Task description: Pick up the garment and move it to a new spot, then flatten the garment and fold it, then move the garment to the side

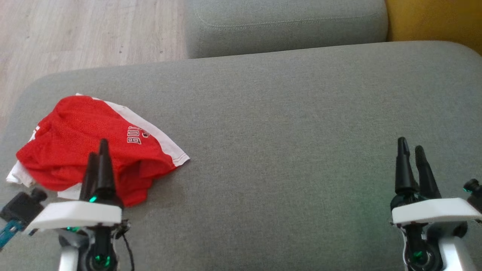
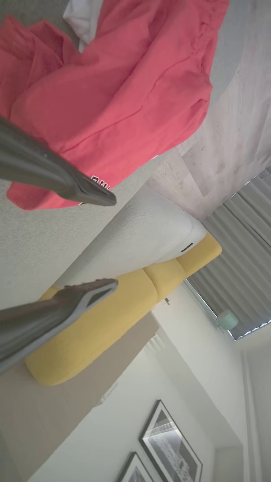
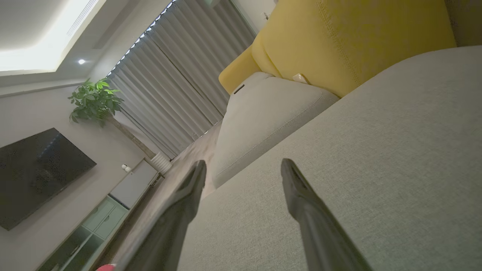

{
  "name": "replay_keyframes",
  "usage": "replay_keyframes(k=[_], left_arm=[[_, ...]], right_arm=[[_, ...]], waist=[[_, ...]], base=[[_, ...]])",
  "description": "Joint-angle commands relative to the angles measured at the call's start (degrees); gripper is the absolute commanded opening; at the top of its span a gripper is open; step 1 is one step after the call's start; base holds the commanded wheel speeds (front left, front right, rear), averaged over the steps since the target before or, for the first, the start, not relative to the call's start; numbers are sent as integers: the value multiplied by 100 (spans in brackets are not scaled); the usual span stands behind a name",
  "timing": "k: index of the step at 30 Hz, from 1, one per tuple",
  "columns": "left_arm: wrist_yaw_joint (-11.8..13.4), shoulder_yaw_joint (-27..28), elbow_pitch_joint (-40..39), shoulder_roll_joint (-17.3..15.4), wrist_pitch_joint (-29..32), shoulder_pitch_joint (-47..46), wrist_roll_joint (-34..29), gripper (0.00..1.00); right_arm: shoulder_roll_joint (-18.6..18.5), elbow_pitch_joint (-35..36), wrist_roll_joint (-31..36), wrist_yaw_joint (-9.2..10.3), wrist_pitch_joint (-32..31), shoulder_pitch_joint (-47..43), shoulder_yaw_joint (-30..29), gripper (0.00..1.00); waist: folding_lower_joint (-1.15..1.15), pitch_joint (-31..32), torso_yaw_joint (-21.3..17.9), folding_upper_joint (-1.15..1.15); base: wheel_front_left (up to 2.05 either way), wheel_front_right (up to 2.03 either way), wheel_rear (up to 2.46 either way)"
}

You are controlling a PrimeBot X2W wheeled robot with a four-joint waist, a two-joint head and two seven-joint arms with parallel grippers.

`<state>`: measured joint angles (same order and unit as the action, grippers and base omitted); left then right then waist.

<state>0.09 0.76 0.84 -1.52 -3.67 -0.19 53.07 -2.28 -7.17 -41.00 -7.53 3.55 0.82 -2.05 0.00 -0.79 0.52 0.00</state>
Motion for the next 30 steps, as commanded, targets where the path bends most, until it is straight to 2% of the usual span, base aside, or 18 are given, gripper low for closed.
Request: replay_keyframes(k=[1, 10, 15, 30], left_arm=[[24, 24, -289, -74, -71, -159, -239, 100], [113, -303, -415, -86, -221, -156, -1268, 100], [256, -551, -380, -176, -305, -135, -1828, 100], [1153, -1509, -365, -741, -556, -205, -3073, 100]], right_arm=[[-36, 269, 222, 2, 73, 285, 105, 100], [-39, 367, 1019, 2, 225, 287, 272, 100], [-41, 441, 1494, 3, 309, 278, 325, 100], [-47, 585, 2751, 3, 563, 247, 536, 100]], waist=[[0, 0, 2, 0], [0, -1, 5, 0], [0, -5, 12, 0], [0, 12, 30, 0]], base=[[0, 0, 0], [0, 0, 0], [0, 0, 0], [0, 0, 0]])
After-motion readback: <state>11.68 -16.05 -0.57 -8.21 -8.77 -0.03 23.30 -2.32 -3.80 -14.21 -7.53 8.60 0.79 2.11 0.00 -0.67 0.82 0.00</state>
